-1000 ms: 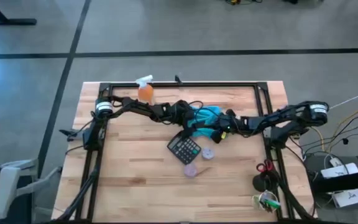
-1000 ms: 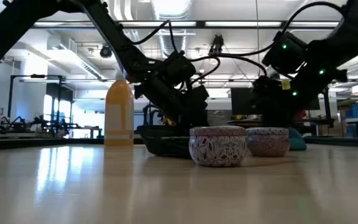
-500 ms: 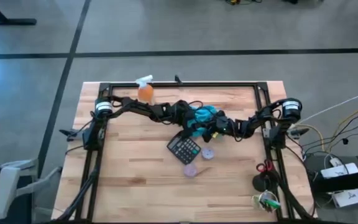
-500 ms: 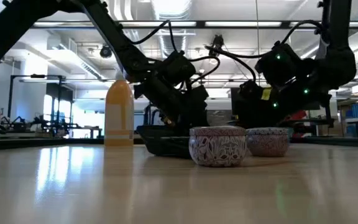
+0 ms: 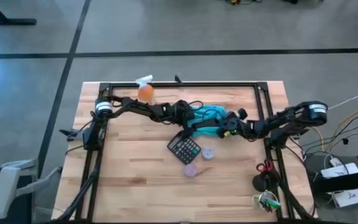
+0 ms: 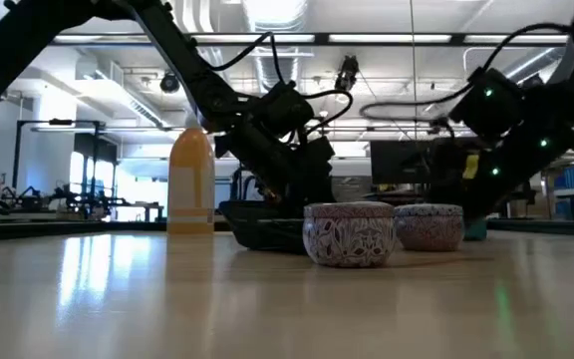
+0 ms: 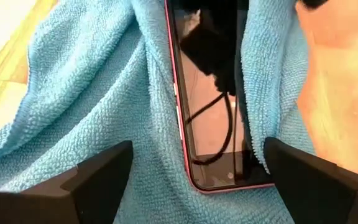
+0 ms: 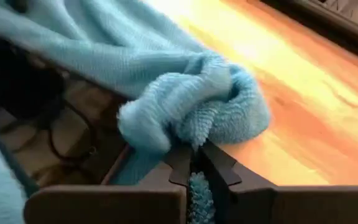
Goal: Apply microfiber cloth
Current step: Wipe the pink cellphone using the blue microfiber cloth
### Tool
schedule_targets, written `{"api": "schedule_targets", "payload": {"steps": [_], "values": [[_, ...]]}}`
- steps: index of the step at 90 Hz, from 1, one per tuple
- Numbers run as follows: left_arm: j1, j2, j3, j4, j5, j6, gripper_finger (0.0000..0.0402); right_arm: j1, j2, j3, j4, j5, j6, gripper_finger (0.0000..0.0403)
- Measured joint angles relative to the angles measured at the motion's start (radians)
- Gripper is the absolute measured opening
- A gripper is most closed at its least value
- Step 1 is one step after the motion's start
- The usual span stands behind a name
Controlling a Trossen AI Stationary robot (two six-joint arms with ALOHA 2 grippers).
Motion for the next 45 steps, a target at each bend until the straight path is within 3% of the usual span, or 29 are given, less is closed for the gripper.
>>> {"api": "schedule_targets", "payload": {"steps": [31,45], "values": [[0.000,0.000,0.000,0.001,0.000,0.000,0.0347,0.000,-0.170,0.014,-0.054,0.024,-0.080,0.0000],[0.000,0.000,0.000,-0.001,-0.005,0.001,0.0347,-0.001,-0.209,0.048,-0.157,-0.047,-0.120,0.0002]]}}
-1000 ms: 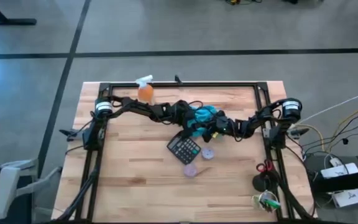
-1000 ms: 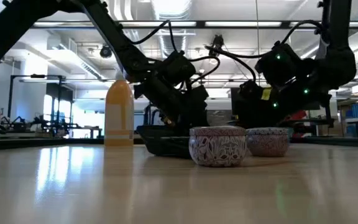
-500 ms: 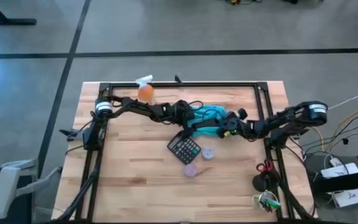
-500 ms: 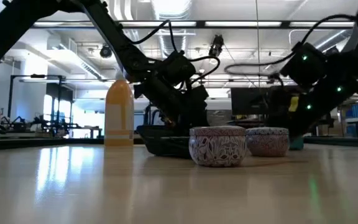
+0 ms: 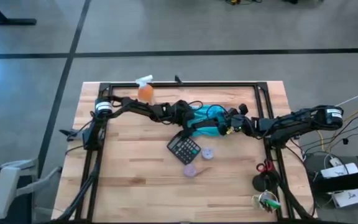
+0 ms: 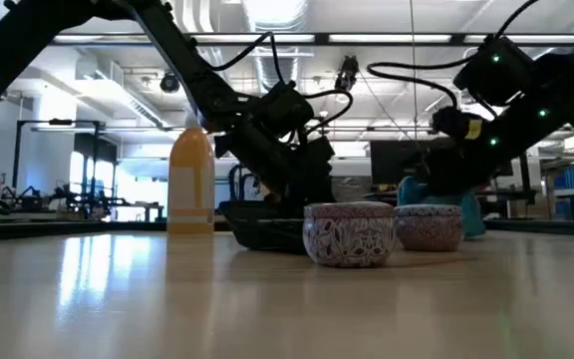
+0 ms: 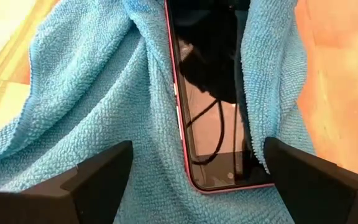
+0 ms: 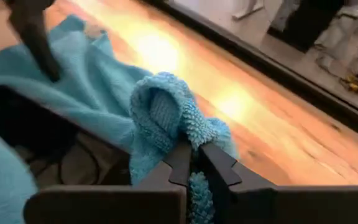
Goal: Apply microfiber cloth
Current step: Wipe the pink cellphone using the blue microfiber cloth
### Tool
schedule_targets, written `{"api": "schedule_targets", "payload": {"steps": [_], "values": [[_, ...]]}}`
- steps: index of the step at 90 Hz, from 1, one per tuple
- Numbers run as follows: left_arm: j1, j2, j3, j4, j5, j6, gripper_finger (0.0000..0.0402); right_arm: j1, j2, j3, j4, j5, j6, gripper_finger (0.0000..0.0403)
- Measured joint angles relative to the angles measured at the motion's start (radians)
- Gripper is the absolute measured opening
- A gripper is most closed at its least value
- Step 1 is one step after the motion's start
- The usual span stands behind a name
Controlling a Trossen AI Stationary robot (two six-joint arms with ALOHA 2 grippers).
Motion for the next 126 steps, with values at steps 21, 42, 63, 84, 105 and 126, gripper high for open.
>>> {"api": "schedule_targets", "payload": {"steps": [21,42,63,84,105,126], "values": [[0.001,0.000,0.000,0.000,0.000,0.000,0.0347,0.000,-0.060,0.121,-0.318,-0.105,0.013,0.0067],[0.001,0.000,0.000,0.000,-0.001,-0.003,0.0347,-0.003,-0.127,0.304,-0.804,-0.010,0.125,0.0129],[0.001,0.000,-0.001,0.000,-0.002,-0.003,0.0347,-0.007,-0.160,0.376,-0.998,0.035,0.300,0.0151],[0.001,0.000,-0.001,0.000,-0.002,-0.003,0.0347,0.052,-0.113,0.311,-0.791,-0.329,0.190,0.0152],[0.002,0.000,-0.001,0.000,-0.002,-0.005,0.0347,0.084,0.000,0.195,-0.757,-0.373,0.325,0.0125],[0.002,0.000,-0.002,0.005,-0.001,-0.006,0.0347,0.085,0.110,0.164,-0.483,-0.324,0.300,0.0070]]}}
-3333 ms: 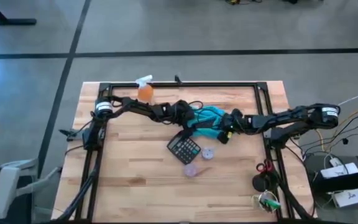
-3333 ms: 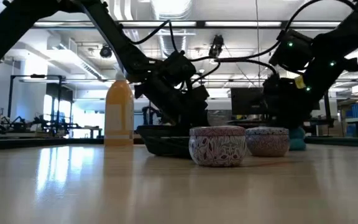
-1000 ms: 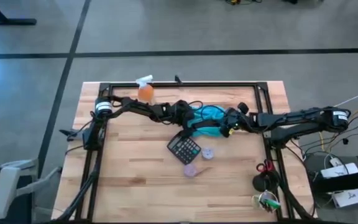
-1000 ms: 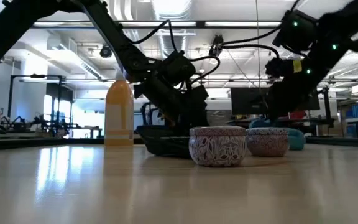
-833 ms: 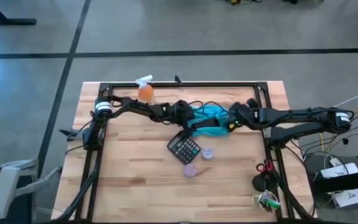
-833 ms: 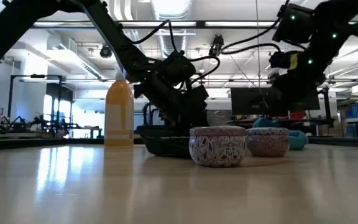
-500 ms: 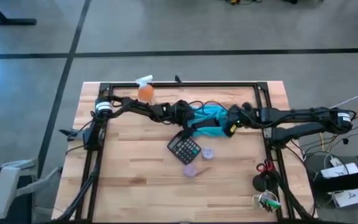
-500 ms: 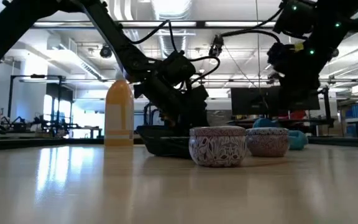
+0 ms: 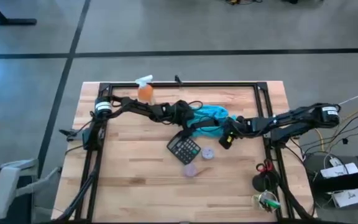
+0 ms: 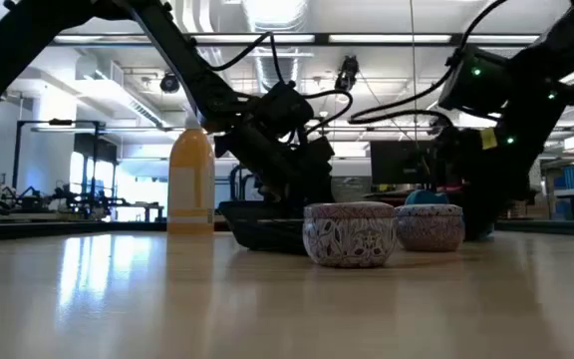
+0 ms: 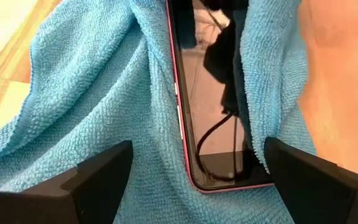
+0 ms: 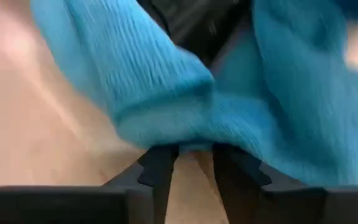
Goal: Apply microfiber cloth
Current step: Wipe the pink cellphone using the blue microfiber cloth
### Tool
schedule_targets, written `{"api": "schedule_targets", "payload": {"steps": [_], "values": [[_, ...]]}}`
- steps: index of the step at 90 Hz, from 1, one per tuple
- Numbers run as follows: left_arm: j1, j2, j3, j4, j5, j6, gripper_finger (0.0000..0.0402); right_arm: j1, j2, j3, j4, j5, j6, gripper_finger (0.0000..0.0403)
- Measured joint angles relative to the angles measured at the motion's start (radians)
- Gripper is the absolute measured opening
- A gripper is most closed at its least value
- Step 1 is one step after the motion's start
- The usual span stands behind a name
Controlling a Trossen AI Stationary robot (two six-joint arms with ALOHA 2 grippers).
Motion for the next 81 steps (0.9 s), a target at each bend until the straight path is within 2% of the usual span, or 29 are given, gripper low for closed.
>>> {"api": "schedule_targets", "payload": {"steps": [14,38,56,66,81], "values": [[0.000,0.000,0.000,-0.001,0.000,-0.001,0.0347,0.002,0.039,0.024,0.009,0.020,-0.044,0.0008],[0.000,0.000,0.000,0.000,0.000,-0.002,0.0347,0.016,-0.033,0.120,-0.005,0.003,-0.116,0.0002],[0.000,0.000,-0.001,0.002,-0.001,-0.002,0.0347,0.011,0.025,0.097,0.128,0.034,-0.176,0.0000],[0.000,0.000,-0.002,0.003,0.000,-0.002,0.0347,0.011,0.118,0.055,0.268,0.038,-0.149,0.0000],[0.000,0.000,-0.004,0.006,0.000,-0.002,0.0347,0.029,0.320,0.025,0.665,0.100,-0.175,0.0000]]}}
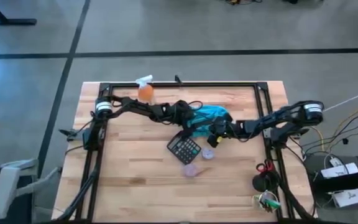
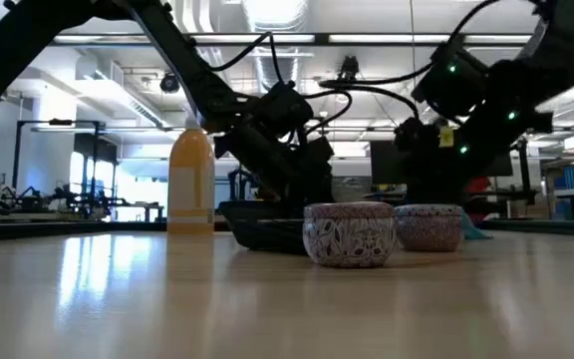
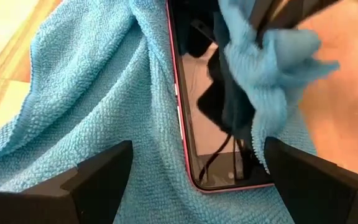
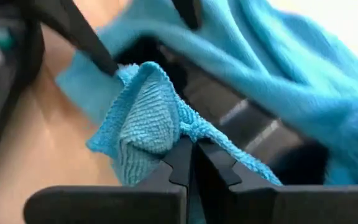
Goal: Apply microfiber cloth
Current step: Wipe the pink cellphone using the blue microfiber cloth
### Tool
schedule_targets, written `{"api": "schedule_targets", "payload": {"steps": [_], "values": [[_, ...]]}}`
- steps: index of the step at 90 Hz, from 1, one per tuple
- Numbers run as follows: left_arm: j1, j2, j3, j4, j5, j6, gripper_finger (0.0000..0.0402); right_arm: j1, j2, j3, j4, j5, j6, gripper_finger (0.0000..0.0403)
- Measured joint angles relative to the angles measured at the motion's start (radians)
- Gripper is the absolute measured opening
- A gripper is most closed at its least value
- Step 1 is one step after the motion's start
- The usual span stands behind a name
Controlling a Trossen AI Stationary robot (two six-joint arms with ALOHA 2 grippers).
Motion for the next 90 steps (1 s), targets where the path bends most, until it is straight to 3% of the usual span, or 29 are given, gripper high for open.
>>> {"api": "schedule_targets", "payload": {"steps": [10,19,36,56,72,90], "values": [[0.000,0.000,-0.002,-0.008,-0.001,-0.001,0.0347,0.016,0.127,-0.001,0.231,0.051,-0.002,0.0000],[0.000,0.000,-0.002,-0.011,-0.001,-0.002,0.0347,0.042,0.204,-0.003,0.333,0.124,0.023,0.0000],[0.000,0.000,-0.006,-0.007,-0.002,-0.003,0.0347,0.142,0.249,-0.055,0.344,0.400,0.123,0.0000],[0.000,0.000,-0.007,-0.004,-0.001,-0.003,0.0347,0.191,0.191,-0.183,0.296,0.609,0.247,0.0000],[0.000,0.000,-0.008,0.000,-0.001,-0.006,0.0347,0.191,0.182,-0.228,0.297,0.652,0.341,0.0000],[0.000,0.000,-0.009,0.006,-0.001,-0.008,0.0347,0.208,0.186,-0.138,0.266,0.664,0.229,0.0001]]}}
